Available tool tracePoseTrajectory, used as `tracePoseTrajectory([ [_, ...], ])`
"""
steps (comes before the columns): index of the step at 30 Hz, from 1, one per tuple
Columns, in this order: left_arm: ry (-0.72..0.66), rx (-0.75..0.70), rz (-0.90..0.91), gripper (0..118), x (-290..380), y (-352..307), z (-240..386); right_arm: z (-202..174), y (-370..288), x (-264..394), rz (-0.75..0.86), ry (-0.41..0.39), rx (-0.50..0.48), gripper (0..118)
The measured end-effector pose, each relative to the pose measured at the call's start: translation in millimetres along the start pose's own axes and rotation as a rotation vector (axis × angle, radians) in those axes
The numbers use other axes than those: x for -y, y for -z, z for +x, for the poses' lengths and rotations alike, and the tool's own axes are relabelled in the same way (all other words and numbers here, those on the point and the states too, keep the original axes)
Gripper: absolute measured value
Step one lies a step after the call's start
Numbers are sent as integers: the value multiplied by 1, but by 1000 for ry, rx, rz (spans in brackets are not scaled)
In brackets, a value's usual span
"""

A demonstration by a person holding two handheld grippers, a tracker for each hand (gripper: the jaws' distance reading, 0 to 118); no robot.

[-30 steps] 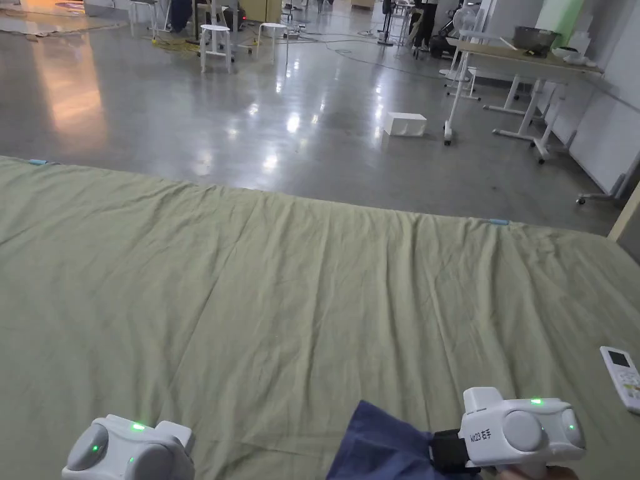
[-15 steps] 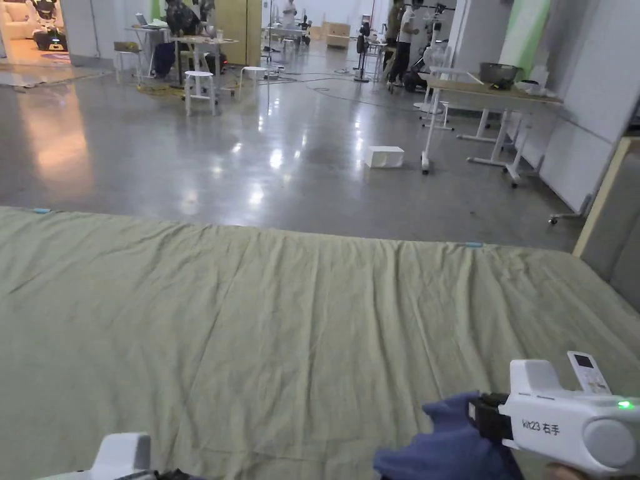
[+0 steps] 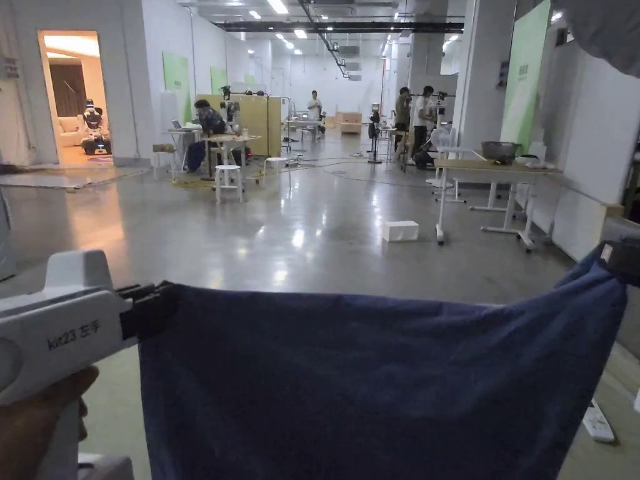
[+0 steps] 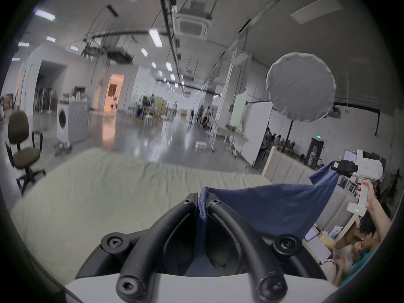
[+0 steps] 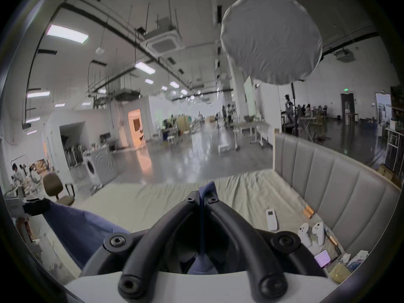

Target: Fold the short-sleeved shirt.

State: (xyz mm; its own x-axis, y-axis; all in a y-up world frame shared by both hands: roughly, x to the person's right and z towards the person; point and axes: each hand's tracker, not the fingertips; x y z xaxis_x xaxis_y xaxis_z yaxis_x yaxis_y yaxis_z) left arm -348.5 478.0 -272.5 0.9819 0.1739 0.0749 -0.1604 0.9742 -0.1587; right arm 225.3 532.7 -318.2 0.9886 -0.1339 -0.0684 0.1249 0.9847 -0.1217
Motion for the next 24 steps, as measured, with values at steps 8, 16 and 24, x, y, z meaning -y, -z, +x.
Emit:
tracePoseTrajectory([
  [8,68,-66,140,7,-97,-40,28,-29,-26,-105,148,-75,42,2],
  [16,96,-118,190,7,-126,-40,22,-32,-30,-138,202,-101,124,2],
  [24,119,-136,184,7,-134,-11,26,-34,-11,-138,246,-142,145,2],
])
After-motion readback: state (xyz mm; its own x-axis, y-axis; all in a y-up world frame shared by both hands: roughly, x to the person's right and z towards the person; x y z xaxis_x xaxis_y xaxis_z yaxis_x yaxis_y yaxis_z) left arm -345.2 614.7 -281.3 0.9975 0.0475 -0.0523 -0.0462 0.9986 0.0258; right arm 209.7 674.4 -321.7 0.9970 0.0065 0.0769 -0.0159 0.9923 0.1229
